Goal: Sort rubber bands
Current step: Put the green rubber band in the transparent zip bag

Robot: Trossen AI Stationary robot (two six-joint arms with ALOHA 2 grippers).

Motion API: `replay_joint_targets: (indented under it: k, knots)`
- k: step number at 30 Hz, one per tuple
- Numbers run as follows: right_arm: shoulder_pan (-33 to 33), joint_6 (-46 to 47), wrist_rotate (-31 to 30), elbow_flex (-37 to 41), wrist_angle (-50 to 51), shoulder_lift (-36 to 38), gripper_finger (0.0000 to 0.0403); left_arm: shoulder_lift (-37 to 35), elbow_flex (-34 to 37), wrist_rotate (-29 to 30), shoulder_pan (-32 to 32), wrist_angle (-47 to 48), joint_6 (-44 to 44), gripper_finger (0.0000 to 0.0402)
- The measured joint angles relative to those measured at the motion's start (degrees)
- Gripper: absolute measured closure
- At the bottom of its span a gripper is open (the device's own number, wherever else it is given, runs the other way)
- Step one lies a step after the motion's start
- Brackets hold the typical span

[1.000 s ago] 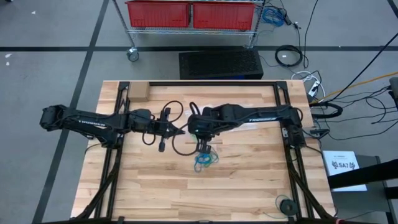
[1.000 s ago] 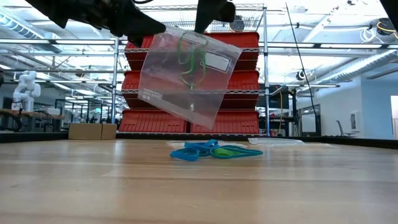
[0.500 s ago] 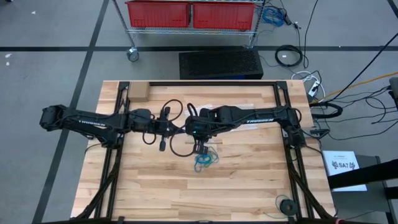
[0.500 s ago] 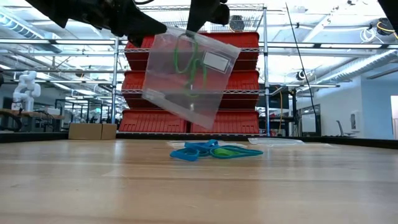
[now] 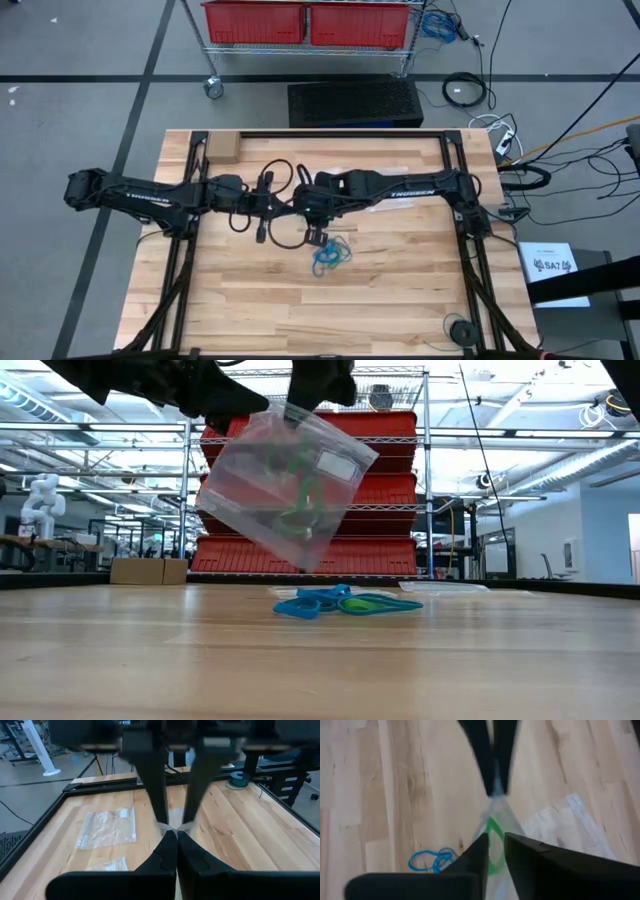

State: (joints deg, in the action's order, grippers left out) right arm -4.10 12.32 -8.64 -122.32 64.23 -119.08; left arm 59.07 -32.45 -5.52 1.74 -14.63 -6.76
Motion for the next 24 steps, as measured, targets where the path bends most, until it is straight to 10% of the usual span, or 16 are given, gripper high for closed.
replay_joint_targets:
  k: [11, 24]
  knots:
    - [0.3, -1.9, 0.0, 0.0, 5.0, 0.7, 0.0257, 0.0, 0.0, 0.0, 0.0, 0.1, 0.4, 0.0401]
    - [-5.7, 1.8, -2.3, 1.5, 18.3, 5.1, 0.0393, 0.0, 0.0, 1.3, 0.1, 2.0, 0.5, 0.0401]
